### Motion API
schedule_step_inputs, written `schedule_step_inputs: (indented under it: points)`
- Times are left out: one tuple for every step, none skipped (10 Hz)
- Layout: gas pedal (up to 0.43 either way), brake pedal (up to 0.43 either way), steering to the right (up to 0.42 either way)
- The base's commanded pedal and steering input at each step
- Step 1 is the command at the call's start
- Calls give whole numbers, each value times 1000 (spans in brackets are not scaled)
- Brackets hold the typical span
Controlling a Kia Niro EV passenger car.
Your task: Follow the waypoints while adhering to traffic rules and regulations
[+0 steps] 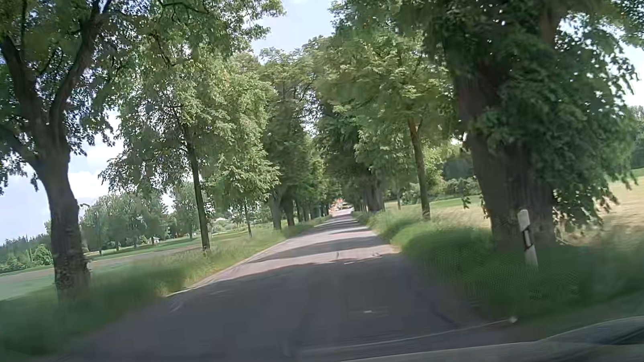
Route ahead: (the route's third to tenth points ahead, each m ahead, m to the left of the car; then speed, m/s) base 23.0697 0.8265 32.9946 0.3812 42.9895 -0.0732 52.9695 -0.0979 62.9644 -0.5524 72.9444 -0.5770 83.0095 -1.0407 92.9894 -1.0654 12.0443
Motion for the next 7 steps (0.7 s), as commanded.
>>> schedule_step_inputs:
  points:
    - [169,0,-8]
    - [169,0,-9]
    - [169,0,-9]
    - [169,0,-8]
    - [157,0,-7]
    - [157,0,-4]
    - [157,0,-6]
